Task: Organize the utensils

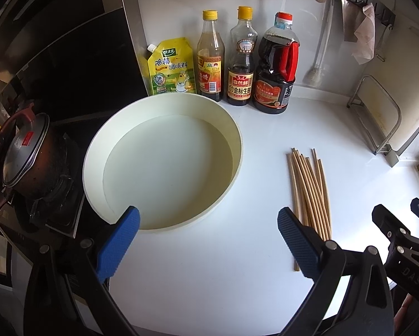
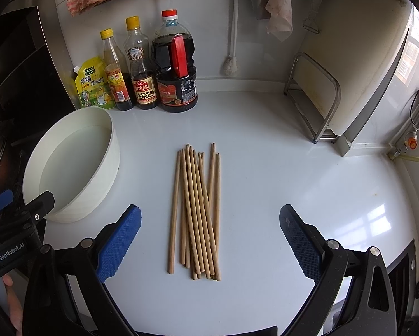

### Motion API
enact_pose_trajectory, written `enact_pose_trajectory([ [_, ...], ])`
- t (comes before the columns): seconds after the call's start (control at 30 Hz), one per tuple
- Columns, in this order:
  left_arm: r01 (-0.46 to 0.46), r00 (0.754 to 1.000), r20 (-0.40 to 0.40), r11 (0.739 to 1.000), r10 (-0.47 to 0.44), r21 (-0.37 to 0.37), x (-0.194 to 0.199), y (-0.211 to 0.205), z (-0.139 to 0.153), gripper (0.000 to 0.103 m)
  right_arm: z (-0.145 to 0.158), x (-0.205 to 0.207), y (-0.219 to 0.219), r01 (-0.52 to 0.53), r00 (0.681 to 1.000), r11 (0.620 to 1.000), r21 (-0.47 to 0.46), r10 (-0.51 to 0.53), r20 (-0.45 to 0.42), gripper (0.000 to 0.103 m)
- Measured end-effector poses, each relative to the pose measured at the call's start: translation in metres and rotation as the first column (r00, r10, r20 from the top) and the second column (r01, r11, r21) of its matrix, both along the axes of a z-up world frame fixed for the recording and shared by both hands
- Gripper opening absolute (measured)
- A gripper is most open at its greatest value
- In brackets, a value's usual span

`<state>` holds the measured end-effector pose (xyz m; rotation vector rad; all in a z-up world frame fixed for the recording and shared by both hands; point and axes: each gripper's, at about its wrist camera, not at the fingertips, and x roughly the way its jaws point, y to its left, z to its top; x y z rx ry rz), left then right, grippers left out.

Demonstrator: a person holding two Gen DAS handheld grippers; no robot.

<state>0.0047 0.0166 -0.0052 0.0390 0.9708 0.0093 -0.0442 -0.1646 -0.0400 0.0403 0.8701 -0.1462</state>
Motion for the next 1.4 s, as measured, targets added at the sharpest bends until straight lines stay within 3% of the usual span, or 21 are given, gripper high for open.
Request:
enact_pose_trajectory([
  [0.37,0.027,1.0,-0.007,1.0,-0.027,-0.014,0.005,-0.015,-0.013,0.097,-0.024,0.002,-0.034,0.007,1.0,0.999,0.037,-0.006,-0.03,0.095],
  [0.47,0.06,0.998,-0.021,0.997,-0.061,-0.045,0.007,-0.024,-0.023,0.097,-0.04,0.007,-0.052,0.009,0.998,0.999,0.034,-0.007,-0.065,0.095],
  [0.7,0.111,0.993,-0.047,0.993,-0.112,-0.03,0.012,-0.05,-0.051,0.097,-0.086,0.024,-0.084,0.009,0.992,0.999,0.053,-0.002,-0.13,0.095],
  [0.9,0.084,0.991,-0.094,0.993,-0.092,-0.082,0.022,-0.062,-0.086,0.097,-0.118,0.046,-0.085,-0.019,0.985,0.999,0.051,0.027,-0.168,0.095],
  [1.03,0.078,0.991,-0.103,0.995,-0.084,-0.062,0.028,-0.07,-0.104,0.097,-0.132,0.059,-0.086,-0.029,0.984,0.997,0.069,0.04,-0.173,0.095],
  [1.4,0.078,0.99,-0.115,0.995,-0.086,-0.07,0.039,-0.076,-0.123,0.097,-0.149,0.08,-0.081,-0.047,0.98,0.997,0.055,0.056,-0.189,0.095],
])
